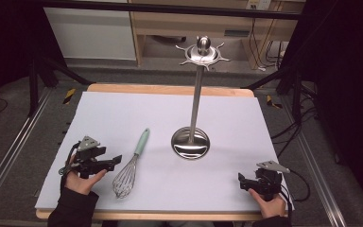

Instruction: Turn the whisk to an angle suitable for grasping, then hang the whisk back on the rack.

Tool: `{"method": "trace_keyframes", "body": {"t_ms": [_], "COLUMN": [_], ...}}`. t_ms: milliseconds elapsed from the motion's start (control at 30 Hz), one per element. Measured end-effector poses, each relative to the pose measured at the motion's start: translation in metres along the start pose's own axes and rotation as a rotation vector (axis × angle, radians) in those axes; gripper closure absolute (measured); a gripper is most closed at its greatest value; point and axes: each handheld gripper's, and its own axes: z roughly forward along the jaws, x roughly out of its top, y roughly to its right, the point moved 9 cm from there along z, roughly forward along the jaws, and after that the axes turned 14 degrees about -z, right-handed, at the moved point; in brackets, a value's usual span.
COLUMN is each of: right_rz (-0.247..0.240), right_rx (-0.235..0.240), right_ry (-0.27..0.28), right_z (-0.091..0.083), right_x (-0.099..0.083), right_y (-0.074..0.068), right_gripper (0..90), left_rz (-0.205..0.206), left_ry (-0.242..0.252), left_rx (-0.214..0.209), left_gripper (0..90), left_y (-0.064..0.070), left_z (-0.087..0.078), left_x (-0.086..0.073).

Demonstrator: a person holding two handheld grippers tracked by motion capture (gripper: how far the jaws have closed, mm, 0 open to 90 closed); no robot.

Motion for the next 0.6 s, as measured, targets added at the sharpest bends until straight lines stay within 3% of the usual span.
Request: {"method": "trace_keyframes", "body": {"t_ms": [600], "right_rz": [-0.01], "right_rx": [-0.006], "right_ry": [0.012], "right_z": [-0.001], "right_x": [0.003], "right_y": [-0.002], "right_gripper": [7.7], "left_rz": [0.053], "left_ry": [-0.02], "left_rx": [-0.026], "left_gripper": [25.4], "left_y": [0.027], "left_z": [0.001], "left_x": [0.014]}}
